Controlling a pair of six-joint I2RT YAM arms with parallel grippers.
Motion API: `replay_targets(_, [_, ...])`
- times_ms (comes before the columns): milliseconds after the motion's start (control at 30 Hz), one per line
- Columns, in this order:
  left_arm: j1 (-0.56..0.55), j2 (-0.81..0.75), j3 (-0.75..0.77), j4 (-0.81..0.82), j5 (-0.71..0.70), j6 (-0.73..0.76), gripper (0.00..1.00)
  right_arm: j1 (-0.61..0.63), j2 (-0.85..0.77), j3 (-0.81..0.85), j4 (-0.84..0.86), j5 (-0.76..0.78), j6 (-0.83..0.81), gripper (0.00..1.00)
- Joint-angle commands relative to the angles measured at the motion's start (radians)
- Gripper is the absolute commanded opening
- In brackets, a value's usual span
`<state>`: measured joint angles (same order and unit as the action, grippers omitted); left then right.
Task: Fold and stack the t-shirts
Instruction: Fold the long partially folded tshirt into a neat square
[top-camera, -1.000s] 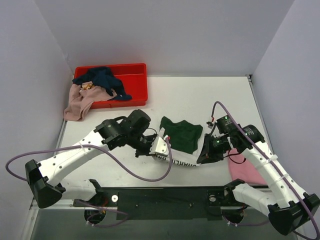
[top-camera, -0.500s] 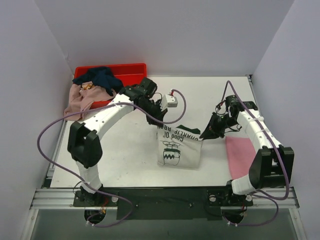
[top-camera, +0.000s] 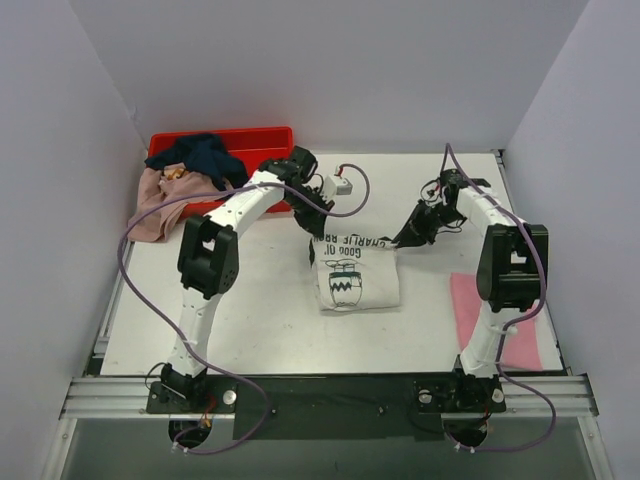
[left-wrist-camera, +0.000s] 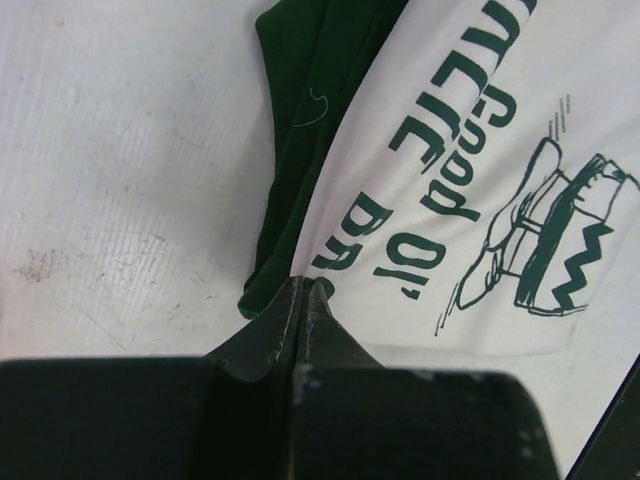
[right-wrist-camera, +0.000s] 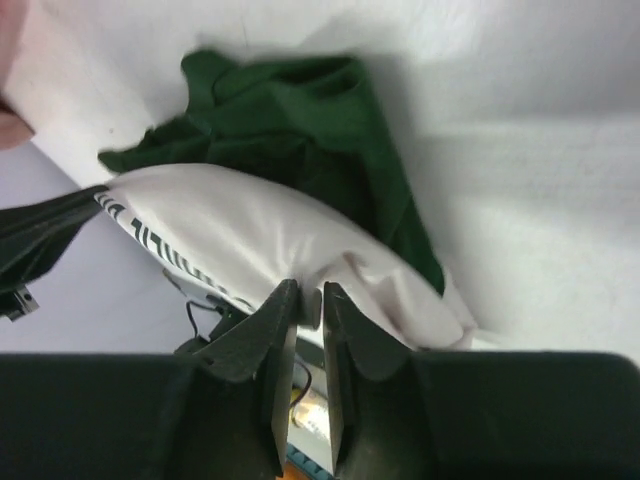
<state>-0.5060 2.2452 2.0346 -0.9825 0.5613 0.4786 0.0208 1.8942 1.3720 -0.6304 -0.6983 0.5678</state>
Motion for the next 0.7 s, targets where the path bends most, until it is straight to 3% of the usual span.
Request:
replay_targets(0, [0.027, 0.034, 0.044, 0.025, -0.089, -0.046, 0.00, -0.010, 0.075, 0.090, 0.015, 0.082, 0.047, 0.24])
replay_targets(67, [0.037, 0.044, 0.036, 0.060, -0.118, -0.074, 0.05, -0.010, 0.111, 0.125, 0.034, 0.085, 0.055, 0.36])
replay_targets(100, [0.041, 0.053, 0.036, 0.073, -0.129, -0.090, 0.12, -0.009, 0.124, 0.153, 0.035, 0.088, 0.056, 0.37])
replay_targets(200, [0.047, 0.051, 0.038, 0.082, -0.184, -0.132, 0.21, -0.012, 0.099, 0.196, 0.035, 0.138, 0.032, 0.39])
replay_targets(233, [0.049, 0.041, 0.036, 0.094, -0.205, -0.158, 0.28, -0.006, 0.062, 0.205, 0.035, 0.189, 0.018, 0.39])
replay_targets(300, [0.055, 0.018, 0.029, 0.125, -0.237, -0.205, 0.29, 0.008, -0.015, 0.197, 0.044, 0.279, -0.055, 0.39])
replay_targets(333, [0.058, 0.013, 0.024, 0.142, -0.250, -0.234, 0.34, 0.027, -0.038, 0.168, 0.058, 0.339, -0.072, 0.39])
replay_targets(400, [0.058, -0.019, 0.021, 0.153, -0.268, -0.267, 0.40, 0.068, -0.145, 0.083, 0.124, 0.352, -0.130, 0.33])
replay_targets(500, [0.058, -0.052, 0.013, 0.157, -0.276, -0.287, 0.42, 0.131, -0.195, -0.016, 0.242, 0.277, -0.173, 0.08])
replay_targets(567, [0.054, -0.090, 0.004, 0.160, -0.275, -0.285, 0.42, 0.156, -0.155, -0.030, 0.242, 0.194, -0.161, 0.00])
replay_targets(667, [0.029, -0.171, -0.052, 0.171, -0.239, -0.267, 0.38, 0.177, -0.055, -0.004, 0.258, 0.126, -0.148, 0.00])
